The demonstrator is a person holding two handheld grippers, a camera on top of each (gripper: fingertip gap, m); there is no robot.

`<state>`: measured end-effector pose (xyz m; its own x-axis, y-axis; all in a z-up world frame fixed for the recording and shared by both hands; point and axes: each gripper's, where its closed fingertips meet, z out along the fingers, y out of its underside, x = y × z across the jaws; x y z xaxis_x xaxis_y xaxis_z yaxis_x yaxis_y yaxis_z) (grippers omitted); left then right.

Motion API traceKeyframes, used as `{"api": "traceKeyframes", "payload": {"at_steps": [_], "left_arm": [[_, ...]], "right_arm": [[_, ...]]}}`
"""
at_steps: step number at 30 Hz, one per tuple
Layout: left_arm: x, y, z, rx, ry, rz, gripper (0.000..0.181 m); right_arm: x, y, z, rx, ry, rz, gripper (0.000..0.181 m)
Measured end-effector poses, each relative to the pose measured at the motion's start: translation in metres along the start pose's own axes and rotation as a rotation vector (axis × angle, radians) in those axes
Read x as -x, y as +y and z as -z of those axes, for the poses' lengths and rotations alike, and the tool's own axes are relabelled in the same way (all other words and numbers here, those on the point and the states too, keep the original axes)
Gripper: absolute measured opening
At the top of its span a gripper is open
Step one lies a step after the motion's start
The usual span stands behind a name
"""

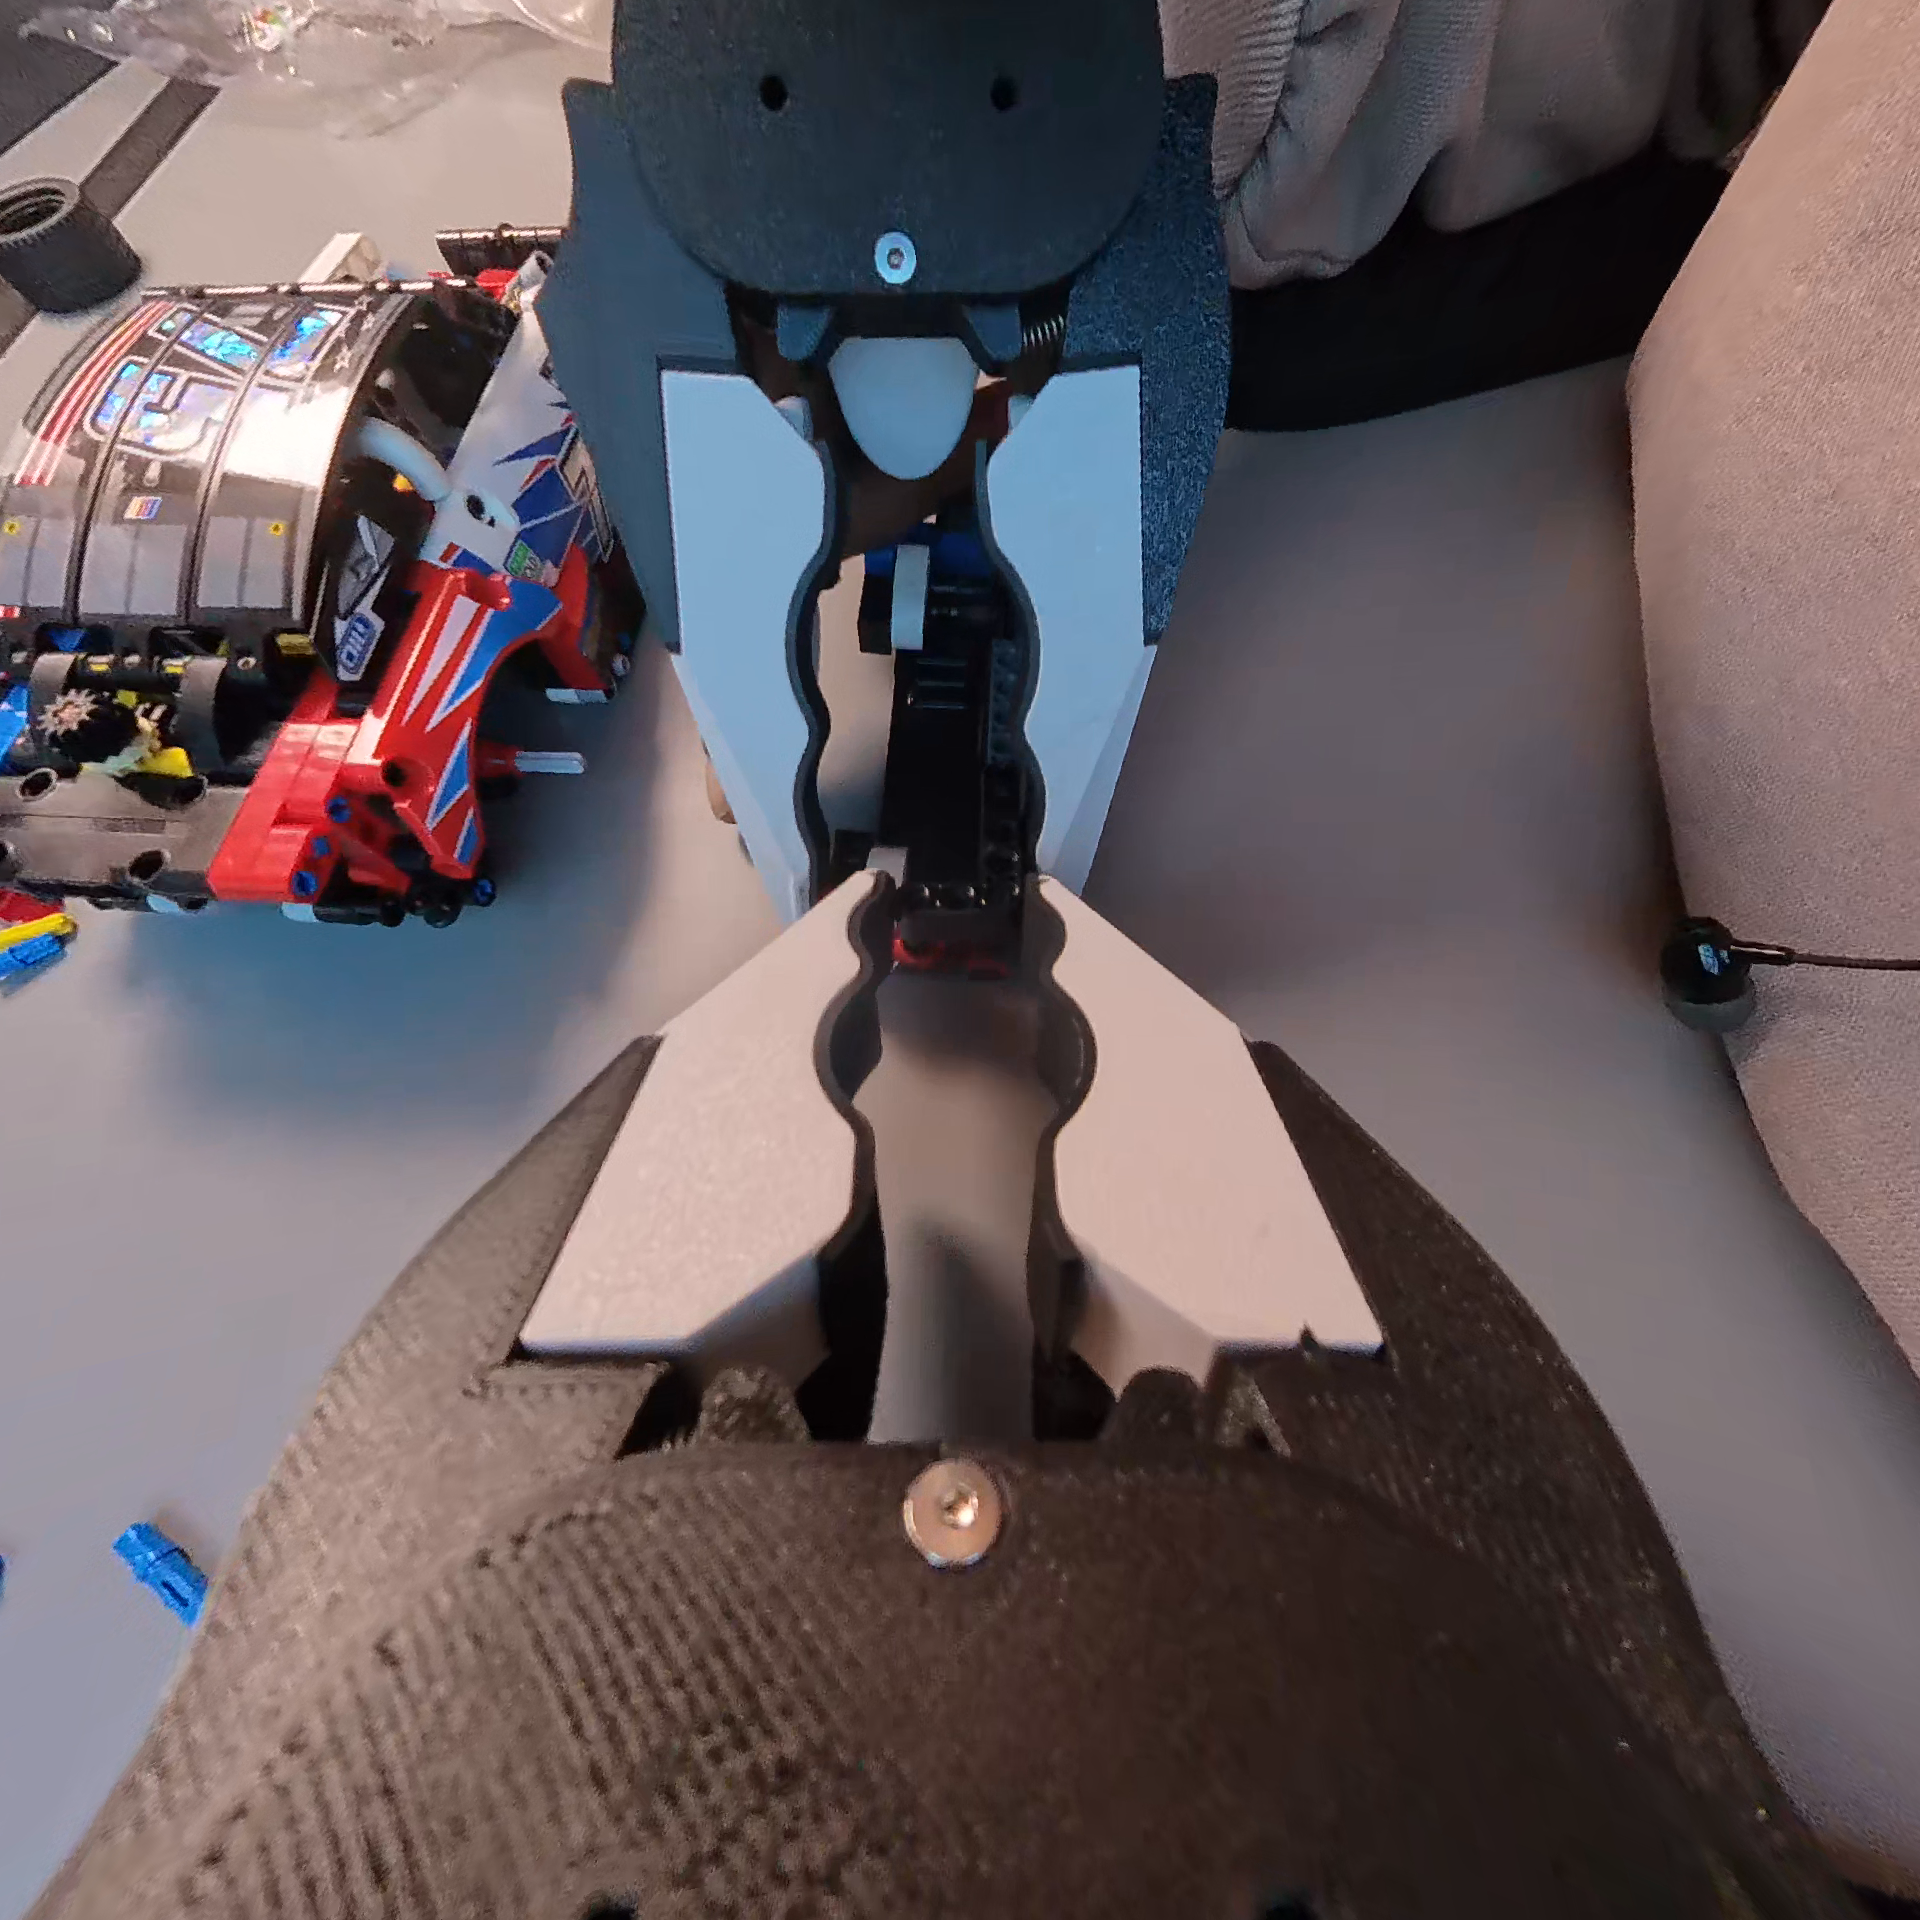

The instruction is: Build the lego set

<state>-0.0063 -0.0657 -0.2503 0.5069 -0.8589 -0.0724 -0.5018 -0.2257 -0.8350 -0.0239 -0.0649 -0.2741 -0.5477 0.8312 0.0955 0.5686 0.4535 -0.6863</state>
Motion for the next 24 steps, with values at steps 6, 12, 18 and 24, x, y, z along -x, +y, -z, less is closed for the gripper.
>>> {"api": "traceKeyframes", "payload": {"at_steps": [6, 12, 18, 24], "left_arm": [[0.0, 0.001, 0.001, -0.062, 0.033, -0.025, 0.023], [0.0, 0.001, 0.001, -0.043, 0.059, 0.016, 0.023], [0.0, 0.0, 0.002, -0.014, 0.072, 0.071, 0.03], [0.002, -0.012, 0.013, -0.004, 0.053, 0.058, 0.03]], "right_arm": [[0.0, 0.0, 0.0, 0.002, 0.003, -0.004, 0.043], [0.0, -0.001, 0.0, 0.002, 0.01, -0.009, 0.043], [0.0, 0.0, -0.001, 0.003, 0.005, -0.015, 0.043], [0.0, -0.001, -0.001, 0.004, 0.005, -0.014, 0.043]]}}
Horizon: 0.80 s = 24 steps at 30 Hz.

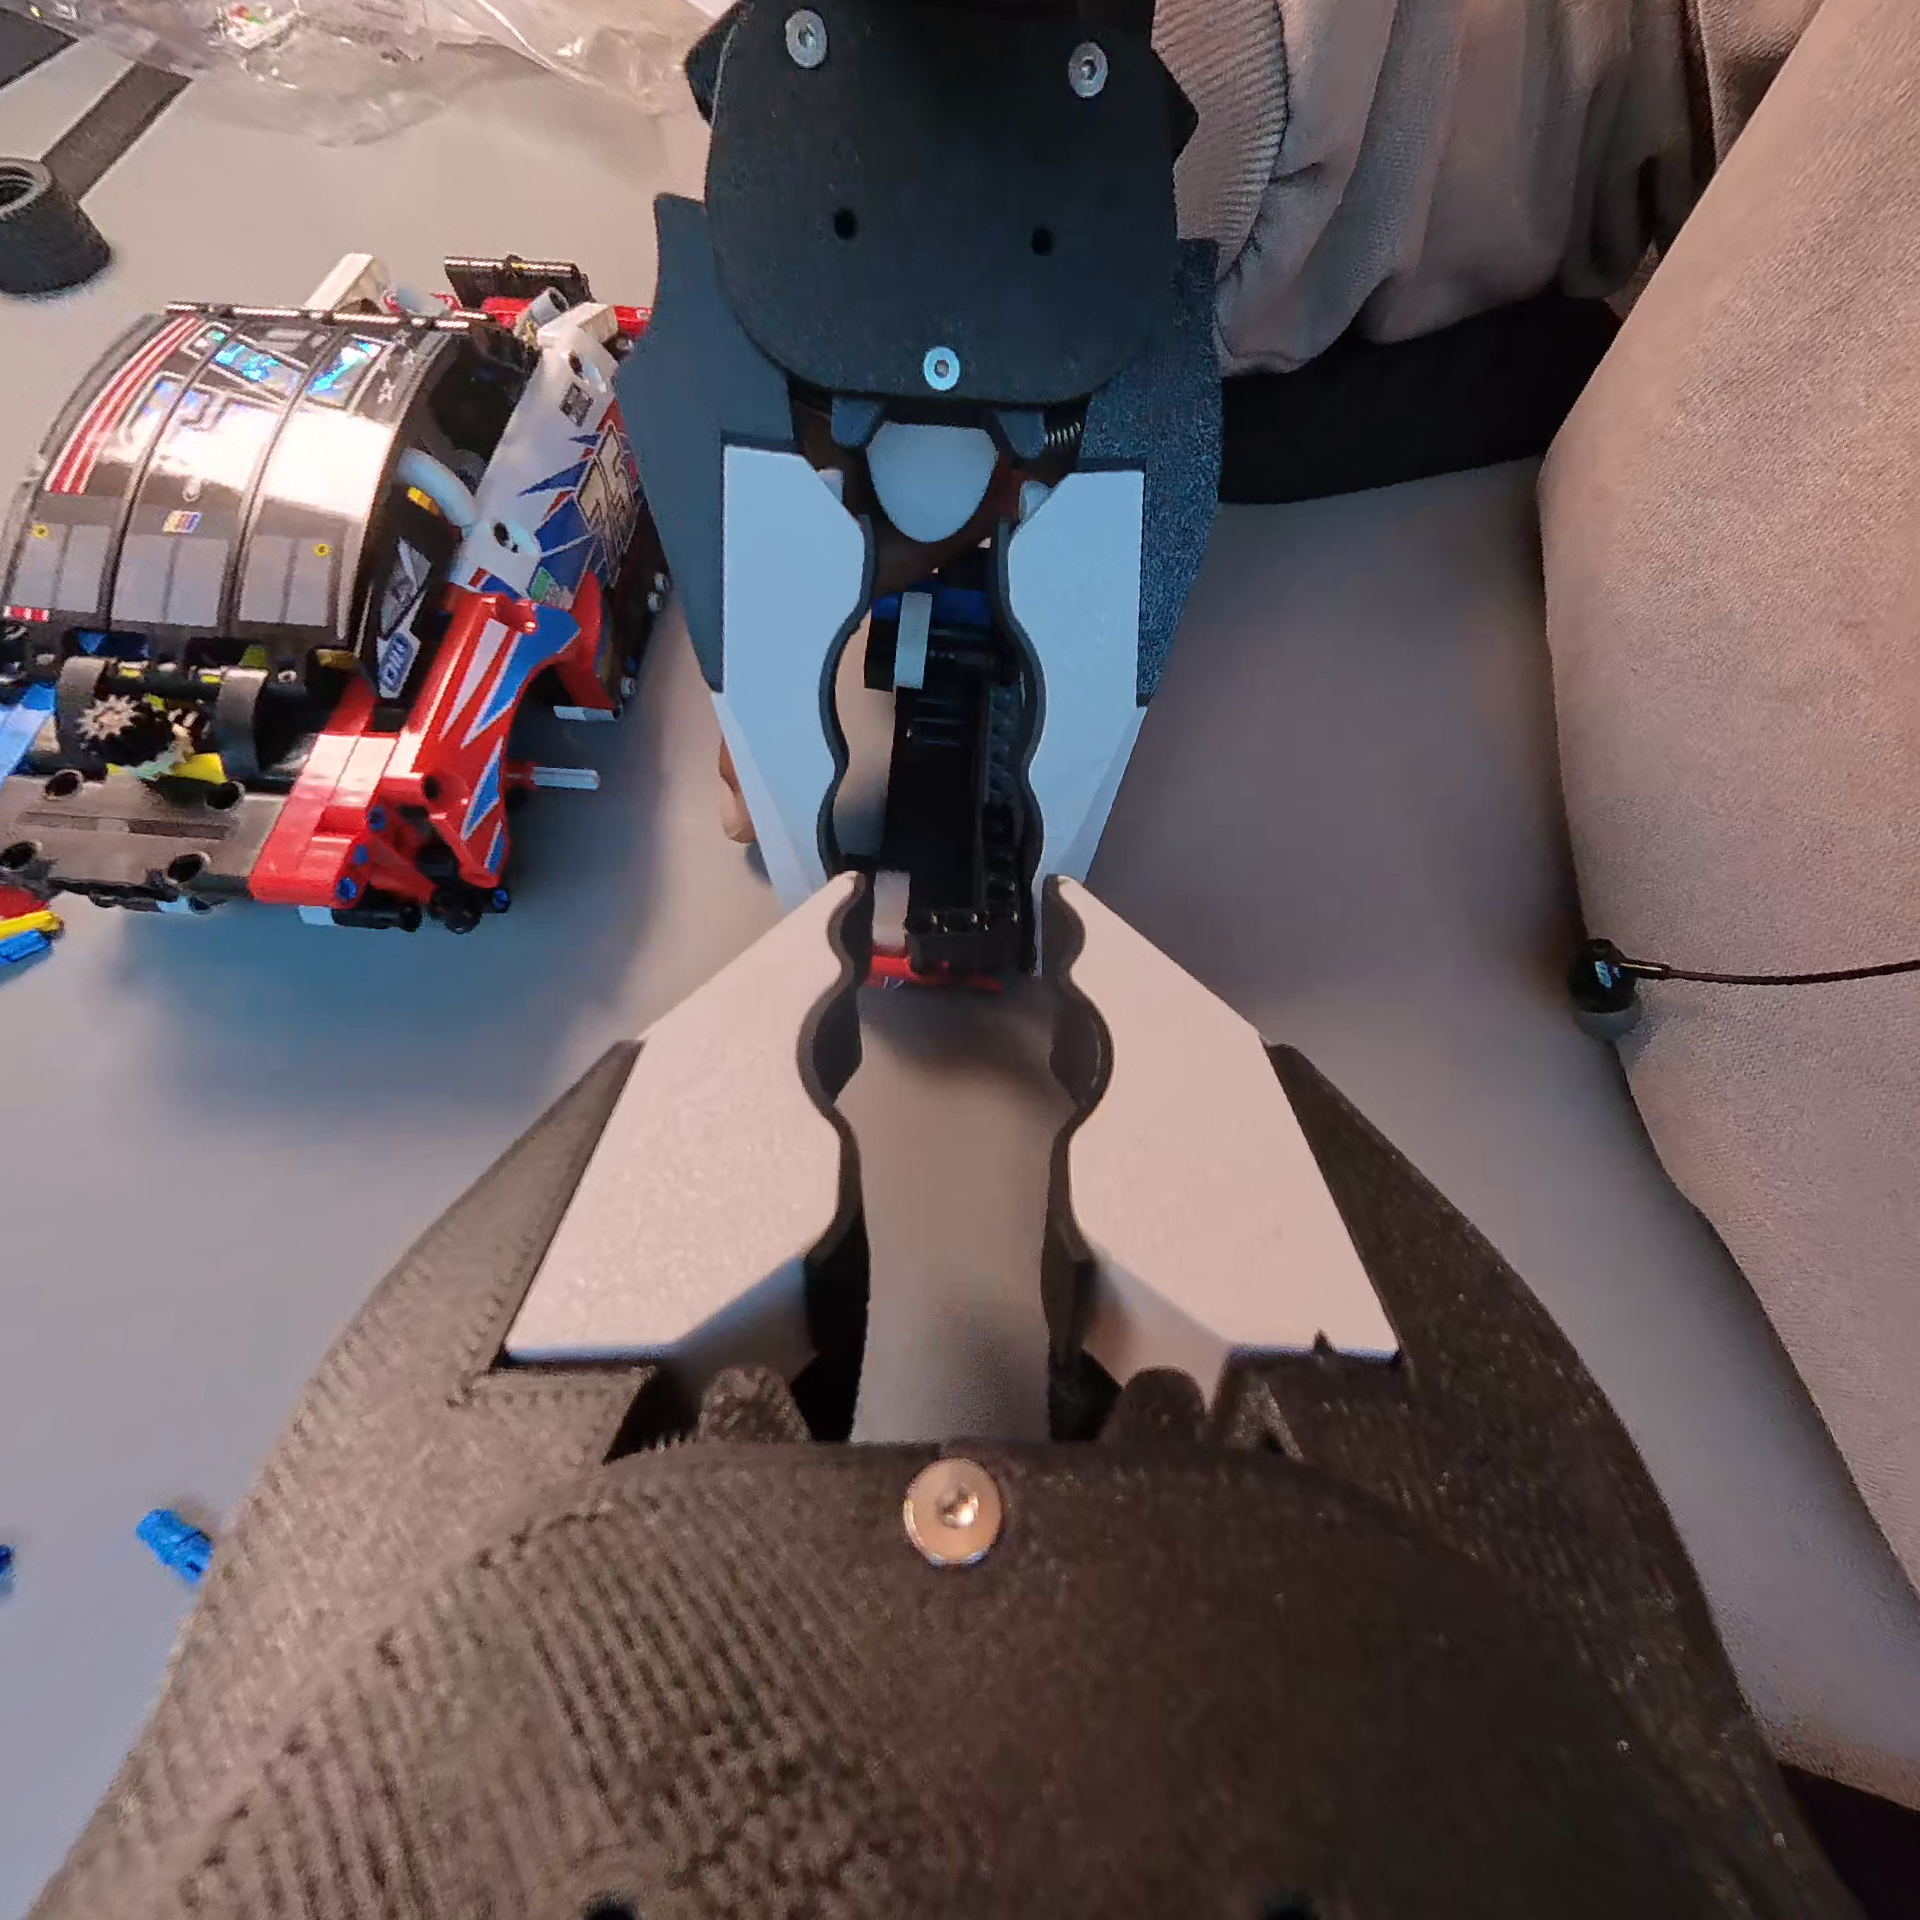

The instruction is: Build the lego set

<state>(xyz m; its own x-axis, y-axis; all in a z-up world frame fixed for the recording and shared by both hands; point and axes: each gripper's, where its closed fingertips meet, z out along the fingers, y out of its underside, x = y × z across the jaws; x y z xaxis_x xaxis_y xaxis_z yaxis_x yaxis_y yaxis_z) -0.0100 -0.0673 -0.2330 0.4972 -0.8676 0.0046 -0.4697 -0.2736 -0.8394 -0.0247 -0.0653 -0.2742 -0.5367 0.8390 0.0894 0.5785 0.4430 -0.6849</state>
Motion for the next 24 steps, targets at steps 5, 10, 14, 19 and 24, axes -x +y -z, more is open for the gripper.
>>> {"api": "traceKeyframes", "payload": {"at_steps": [5, 10, 14, 19, 24], "left_arm": [[0.001, 0.006, -0.003, 0.118, -0.04, -0.046, 0.029], [-0.001, 0.011, -0.008, 0.148, -0.015, -0.021, 0.022], [-0.002, 0.012, -0.007, 0.132, -0.005, -0.016, 0.021], [-0.002, 0.013, -0.007, 0.111, 0.011, -0.047, 0.021], [-0.003, 0.012, -0.008, 0.112, 0.04, -0.077, 0.021]], "right_arm": [[0.0, 0.0, 0.0, 0.0, 0.002, 0.002, 0.043], [0.0, 0.0, 0.0, 0.0, 0.006, 0.006, 0.043], [0.0, 0.0, 0.0, -0.001, 0.006, 0.008, 0.043], [0.0, 0.0, 0.0, -0.001, 0.007, 0.01, 0.043], [0.0, 0.001, 0.0, -0.001, 0.008, 0.014, 0.043]]}}
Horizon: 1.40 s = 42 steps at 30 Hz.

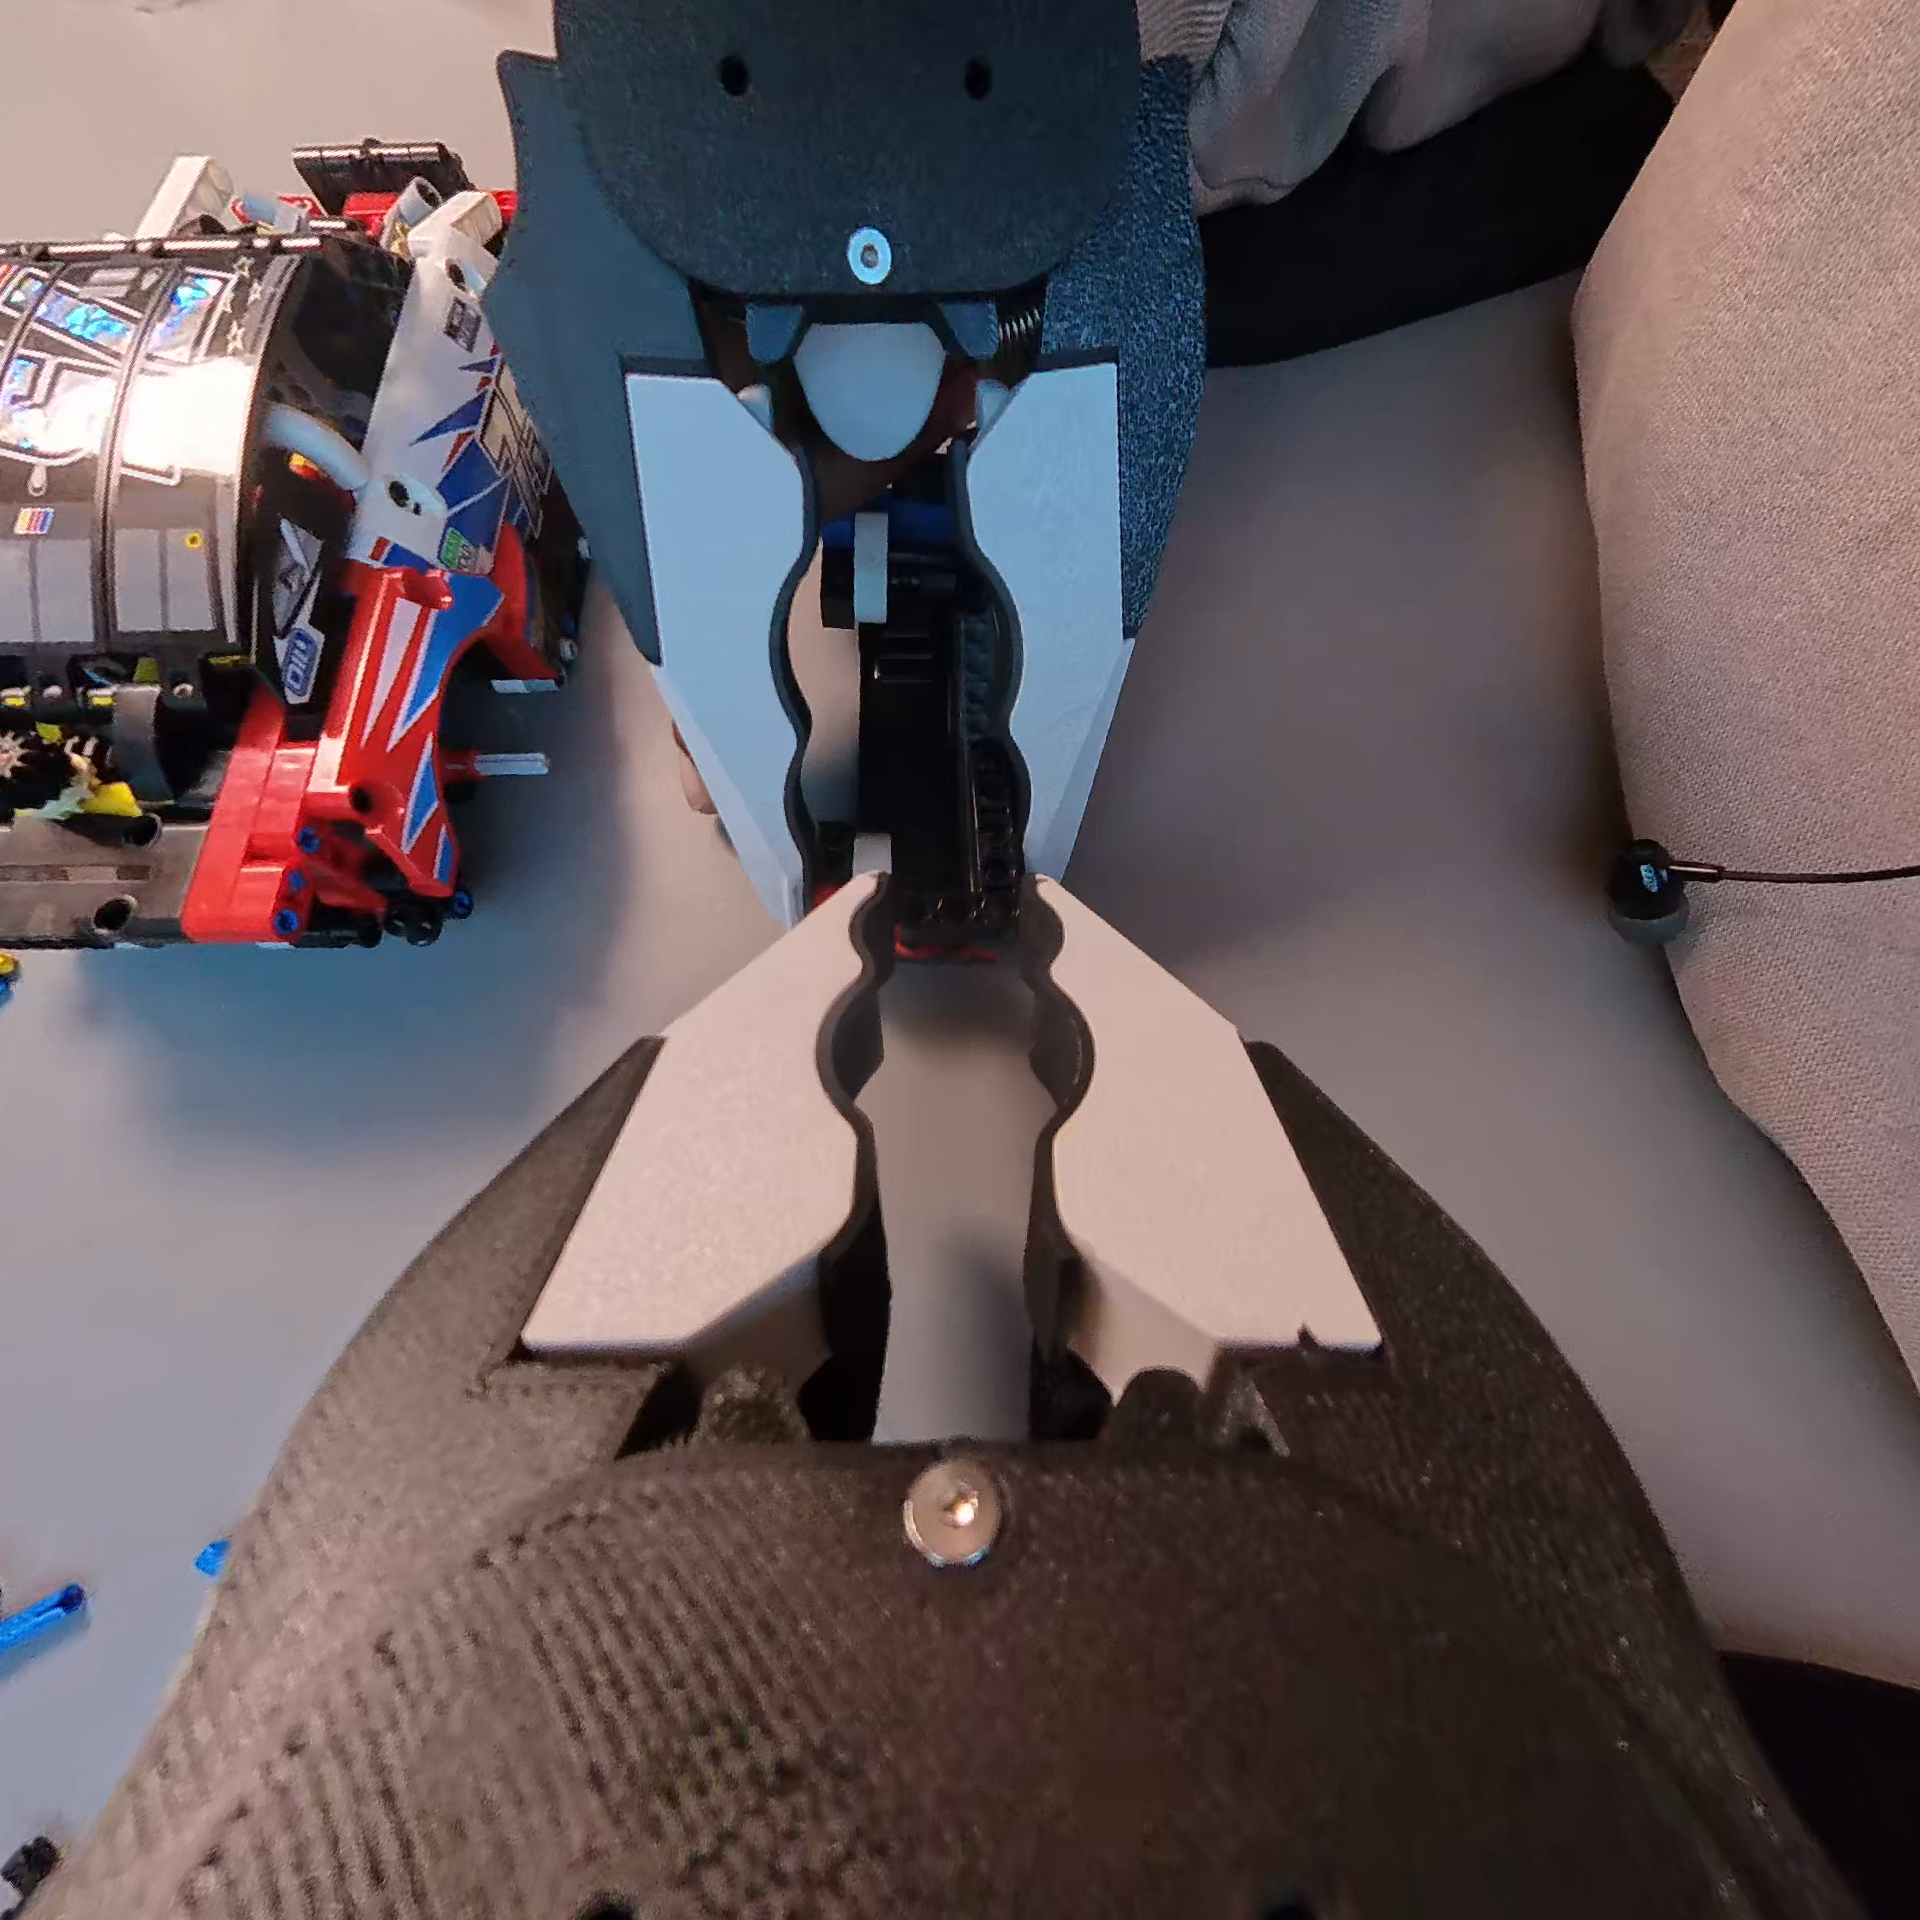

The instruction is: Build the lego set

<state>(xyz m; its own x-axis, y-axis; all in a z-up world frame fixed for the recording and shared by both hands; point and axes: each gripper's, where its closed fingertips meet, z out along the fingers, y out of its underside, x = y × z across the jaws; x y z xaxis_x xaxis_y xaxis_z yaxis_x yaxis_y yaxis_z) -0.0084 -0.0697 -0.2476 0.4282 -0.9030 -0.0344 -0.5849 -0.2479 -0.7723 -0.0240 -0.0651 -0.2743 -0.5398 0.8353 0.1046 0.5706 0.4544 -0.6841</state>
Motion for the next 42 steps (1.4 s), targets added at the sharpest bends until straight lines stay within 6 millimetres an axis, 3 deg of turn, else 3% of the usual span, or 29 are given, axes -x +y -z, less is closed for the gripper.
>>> {"api": "traceKeyframes", "payload": {"at_steps": [18, 28, 36, 42], "left_arm": [[-0.003, -0.001, -0.003, -0.192, 0.156, -0.198, 0.022], [-0.003, 0.002, -0.001, -0.205, 0.249, -0.287, 0.021], [-0.002, -0.006, 0.0, -0.174, 0.185, -0.063, 0.029], [0.003, -0.009, 0.006, -0.13, -0.037, 0.046, 0.04]], "right_arm": [[0.0, 0.001, 0.001, -0.001, 0.003, 0.015, 0.043], [-0.001, 0.0, 0.0, -0.001, 0.009, 0.01, 0.043], [0.0, 0.0, 0.0, 0.0, 0.0, 0.0, 0.043], [-0.001, 0.0, 0.0, -0.002, 0.0, 0.0, 0.043]]}}
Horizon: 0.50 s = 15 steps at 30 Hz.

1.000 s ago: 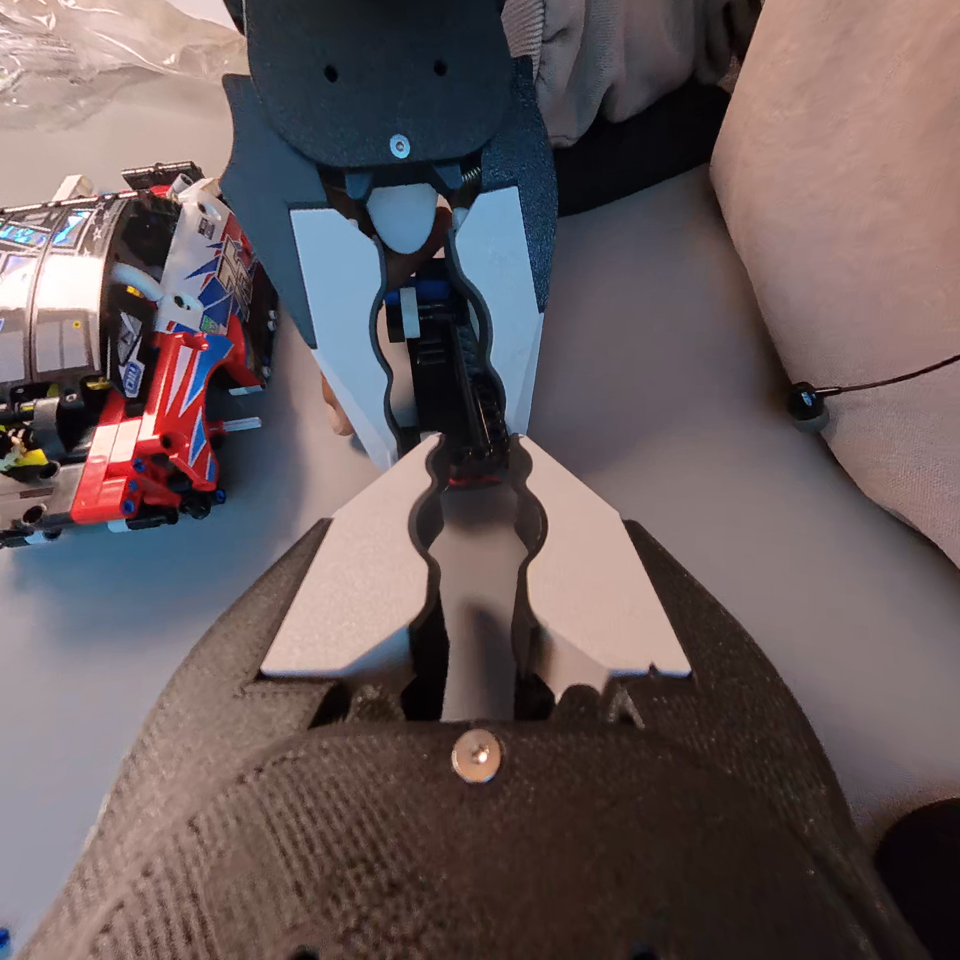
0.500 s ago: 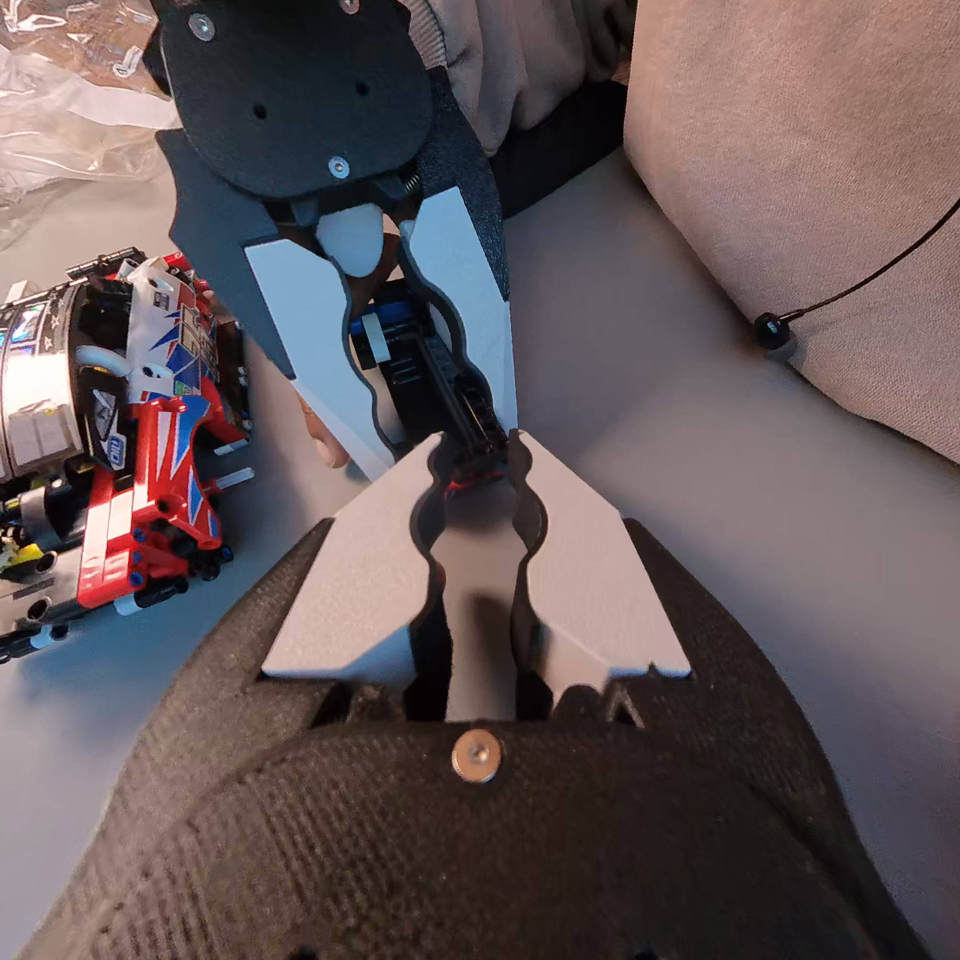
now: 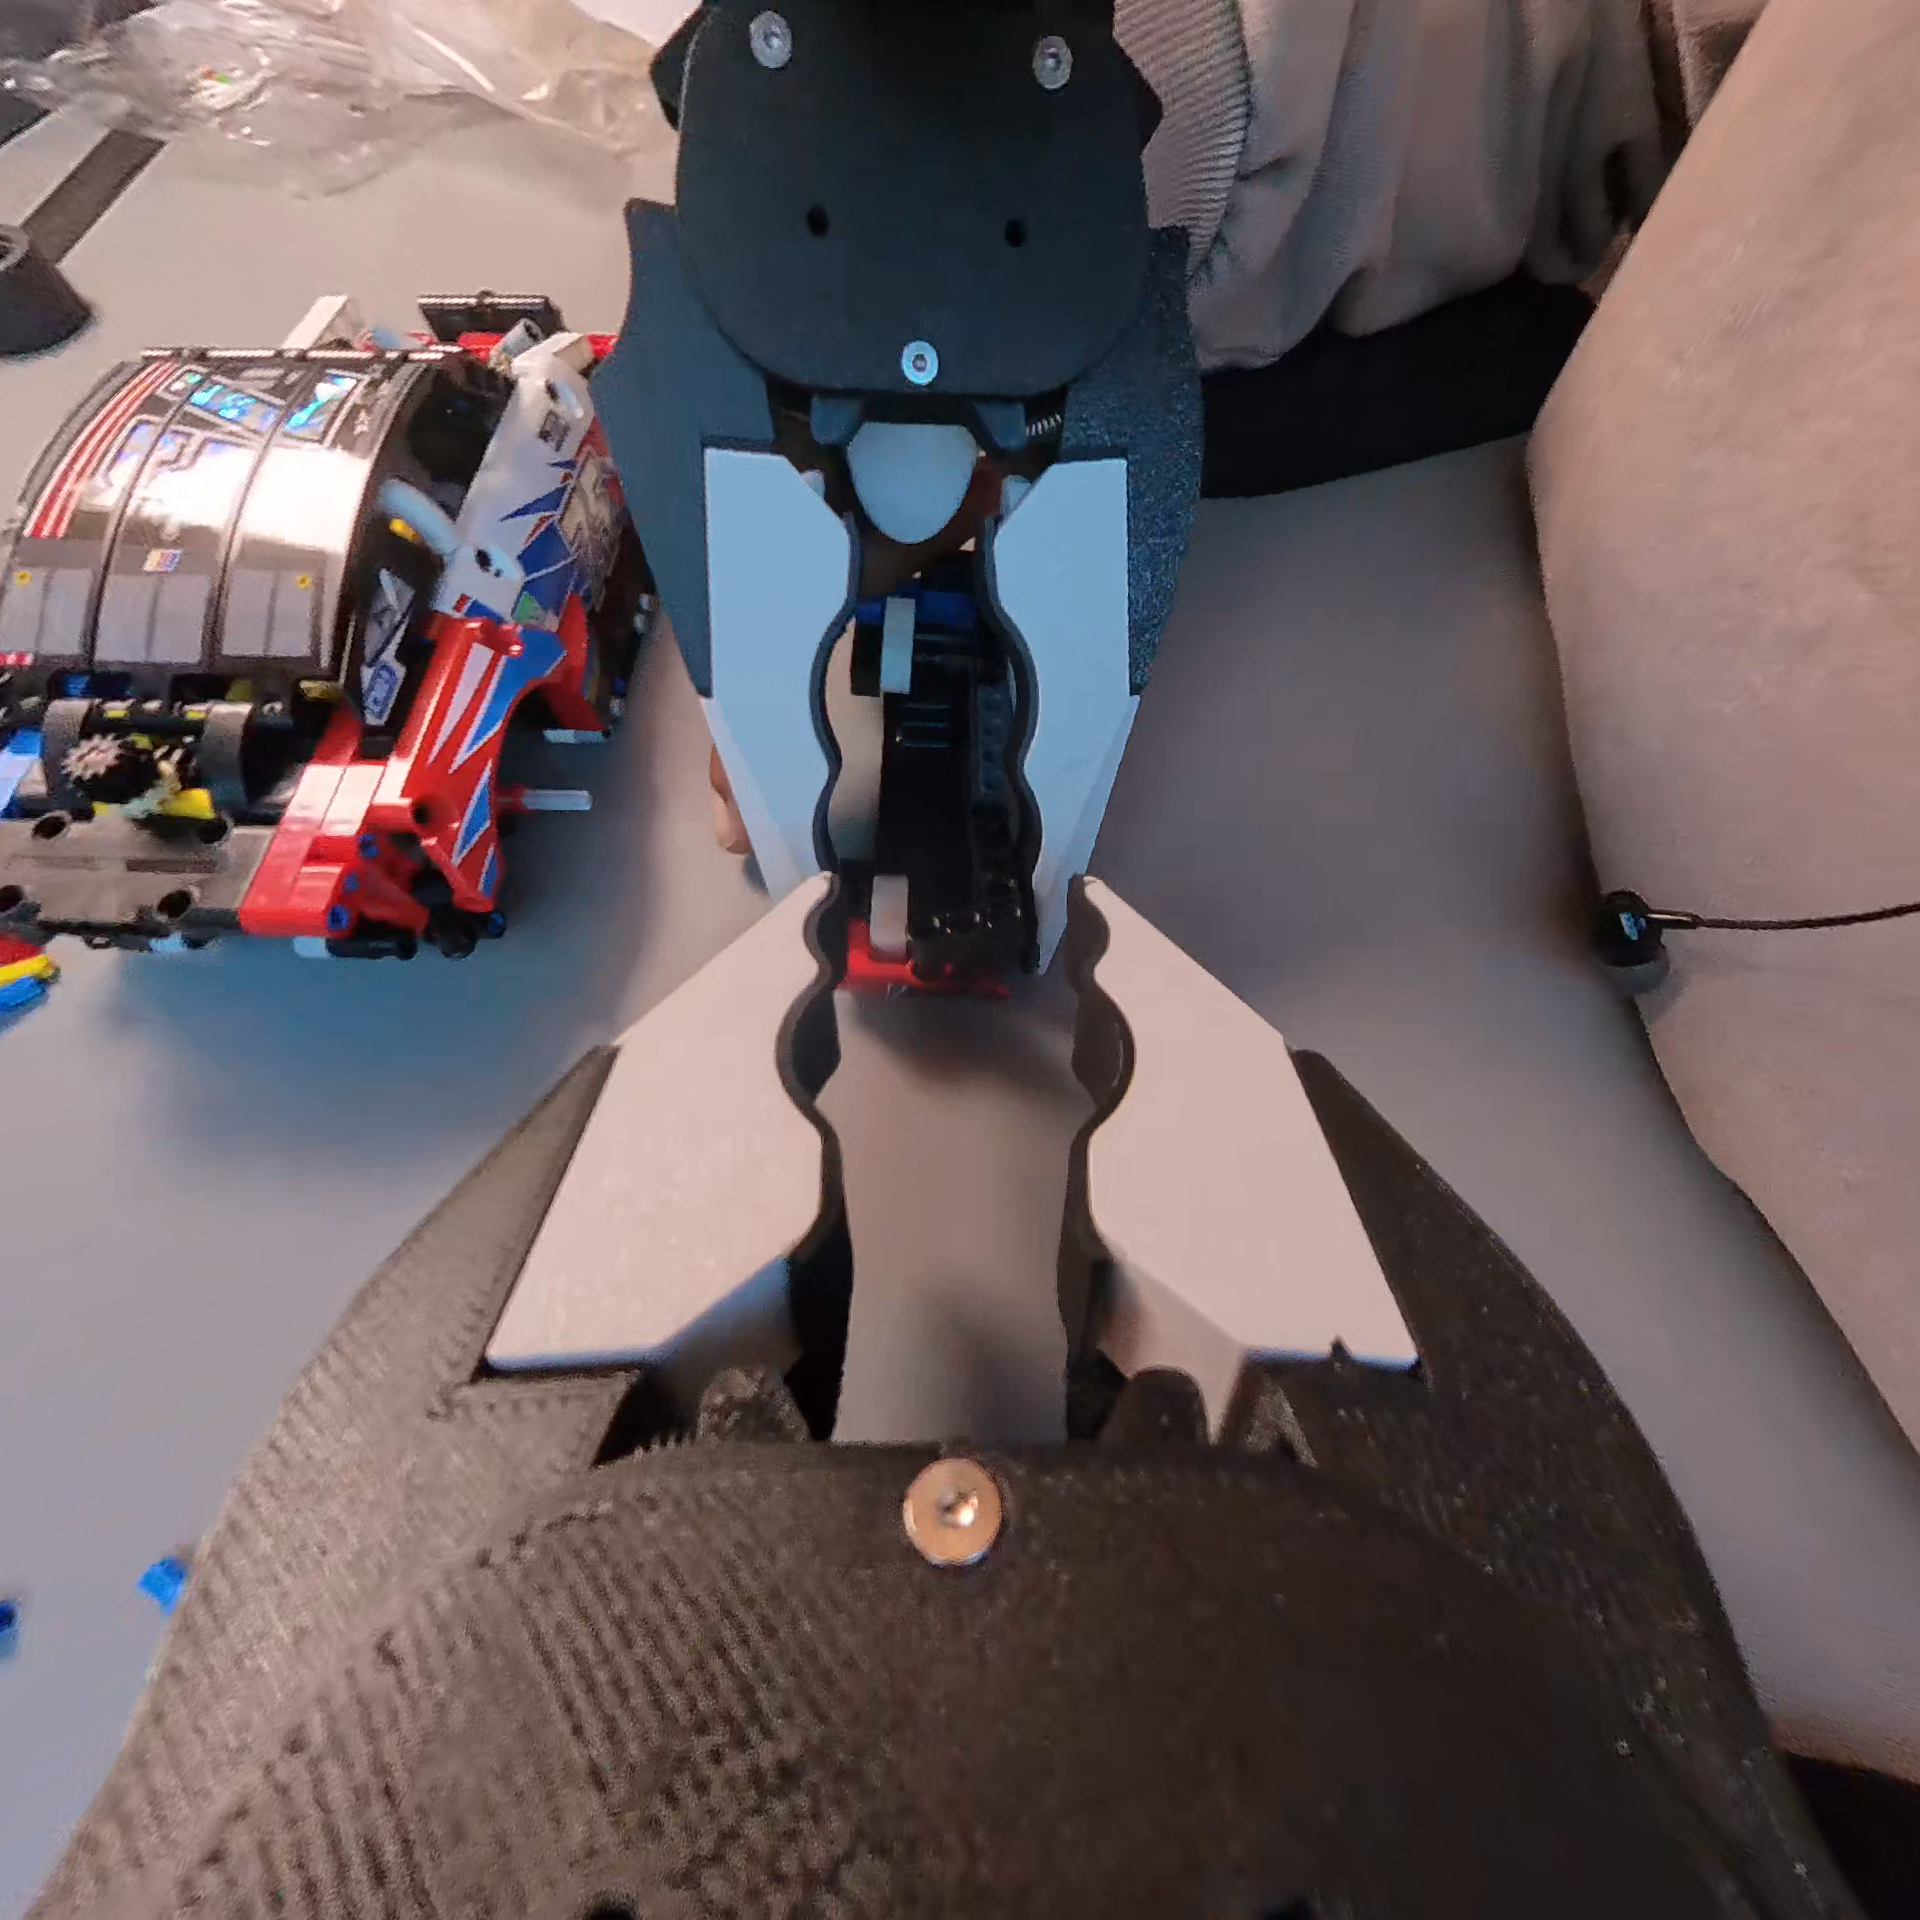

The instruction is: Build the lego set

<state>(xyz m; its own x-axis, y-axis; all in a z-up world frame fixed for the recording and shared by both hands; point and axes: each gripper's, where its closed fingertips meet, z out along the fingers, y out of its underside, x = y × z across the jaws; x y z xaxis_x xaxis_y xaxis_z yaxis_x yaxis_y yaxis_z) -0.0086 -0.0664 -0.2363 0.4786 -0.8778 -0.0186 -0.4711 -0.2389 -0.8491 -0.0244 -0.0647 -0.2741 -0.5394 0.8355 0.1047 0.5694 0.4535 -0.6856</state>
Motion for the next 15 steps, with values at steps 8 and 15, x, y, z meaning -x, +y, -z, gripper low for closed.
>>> {"api": "traceKeyframes", "payload": {"at_steps": [8, 15], "left_arm": [[0.0, 0.0052, -0.0034, 0.089, -0.201, 0.117, 0.033], [0.0007, 0.0091, -0.006, 0.17, -0.18, 0.128, 0.024]], "right_arm": [[-0.0001, 0.0, -0.0001, 0.002, 0.006, 0.004, 0.043], [0.0, -0.0001, 0.0001, 0.0, 0.009, 0.01, 0.043]]}}
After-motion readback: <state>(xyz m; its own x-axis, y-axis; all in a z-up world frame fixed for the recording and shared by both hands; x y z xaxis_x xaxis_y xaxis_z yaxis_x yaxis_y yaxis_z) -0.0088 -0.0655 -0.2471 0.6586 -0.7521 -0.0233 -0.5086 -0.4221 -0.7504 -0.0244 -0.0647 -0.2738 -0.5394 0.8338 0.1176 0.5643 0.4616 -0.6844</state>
